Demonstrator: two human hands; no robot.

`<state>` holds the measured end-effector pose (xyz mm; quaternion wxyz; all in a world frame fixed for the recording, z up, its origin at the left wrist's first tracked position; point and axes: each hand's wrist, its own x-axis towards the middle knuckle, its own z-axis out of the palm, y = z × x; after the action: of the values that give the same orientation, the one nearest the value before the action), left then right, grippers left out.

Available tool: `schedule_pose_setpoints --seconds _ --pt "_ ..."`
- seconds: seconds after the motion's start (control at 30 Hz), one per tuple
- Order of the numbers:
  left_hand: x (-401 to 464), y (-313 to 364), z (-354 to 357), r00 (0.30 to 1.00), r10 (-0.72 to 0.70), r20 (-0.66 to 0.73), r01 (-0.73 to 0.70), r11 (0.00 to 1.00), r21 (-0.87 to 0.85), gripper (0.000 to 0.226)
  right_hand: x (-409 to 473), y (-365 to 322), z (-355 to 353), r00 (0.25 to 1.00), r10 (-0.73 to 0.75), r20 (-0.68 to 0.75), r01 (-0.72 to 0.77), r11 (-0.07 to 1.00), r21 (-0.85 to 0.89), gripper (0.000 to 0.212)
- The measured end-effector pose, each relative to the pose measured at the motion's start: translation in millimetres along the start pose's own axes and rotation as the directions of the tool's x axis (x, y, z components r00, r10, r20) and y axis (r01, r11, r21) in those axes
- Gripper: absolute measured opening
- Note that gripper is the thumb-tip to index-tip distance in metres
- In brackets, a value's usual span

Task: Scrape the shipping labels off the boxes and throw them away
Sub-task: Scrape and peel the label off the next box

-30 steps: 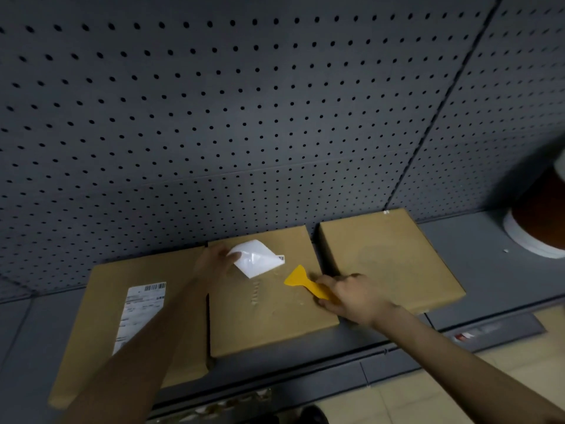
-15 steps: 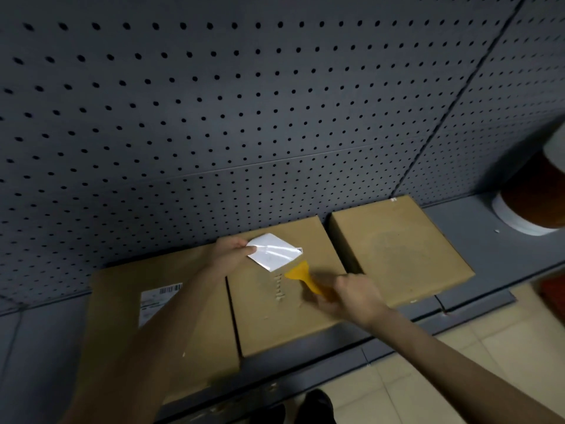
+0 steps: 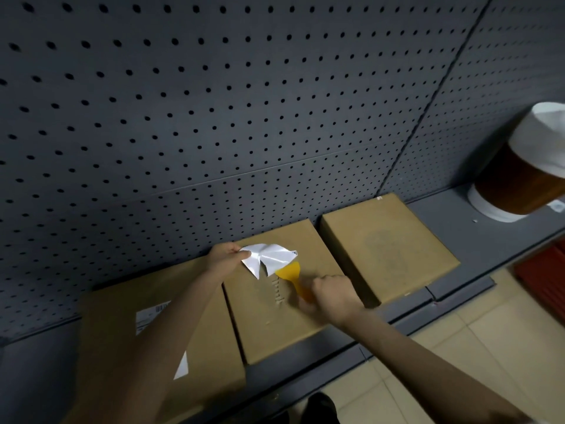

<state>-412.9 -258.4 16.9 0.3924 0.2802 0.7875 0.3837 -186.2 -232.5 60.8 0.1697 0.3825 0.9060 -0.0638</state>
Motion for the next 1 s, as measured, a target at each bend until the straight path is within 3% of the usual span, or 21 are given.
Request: schedule_pose_setpoints --seconds 0.23,0.37,0.57,0.7,0.8,0.9,1.0 --pt "-3.1 -1.5 -0.2 1.000 0.009 -0.001 -0.009 1.000 -0.022 0.025 -14.8 10.1 1.5 1.000 -0.007 0.001 0.007 0.999 0.040 0.038" --pt "-4.7 0.8 -1.1 1.000 0.021 -0.001 -0.021 0.999 -0.028 0.008 -3.2 -4.5 -2.9 1.000 -0.013 -0.003 0.014 0.996 0.087 0.041" --pt "-4.9 0.5 1.8 1.000 0.004 0.008 -0.004 0.999 -0.047 0.008 -16.8 8.9 -3.2 1.000 0.000 -0.002 0.000 0.999 0.045 0.044" --pt "-9.0 15.0 9.2 0.994 -0.108 0.029 0.111 0.987 -0.114 0.031 -1.2 -8.2 -2.6 1.000 0.009 -0.020 -0.006 0.994 0.109 0.043" --pt "-13.7 25.3 16.5 0.979 -0.105 0.175 0.135 0.976 -0.170 0.043 -9.5 5.8 2.1 1.000 0.018 -0.011 -0.017 0.994 0.110 0.046" --pt "-17.1 23.6 27.4 0.965 -0.135 0.224 0.152 0.986 -0.064 0.053 -23.2 23.6 -1.8 0.999 0.019 0.034 -0.022 0.995 0.097 0.039" --pt "-23.5 19.6 40.7 0.972 -0.100 0.213 0.071 0.988 0.137 0.039 -32.7 36.0 -5.2 0.997 0.015 0.071 -0.022 0.995 0.093 0.044"
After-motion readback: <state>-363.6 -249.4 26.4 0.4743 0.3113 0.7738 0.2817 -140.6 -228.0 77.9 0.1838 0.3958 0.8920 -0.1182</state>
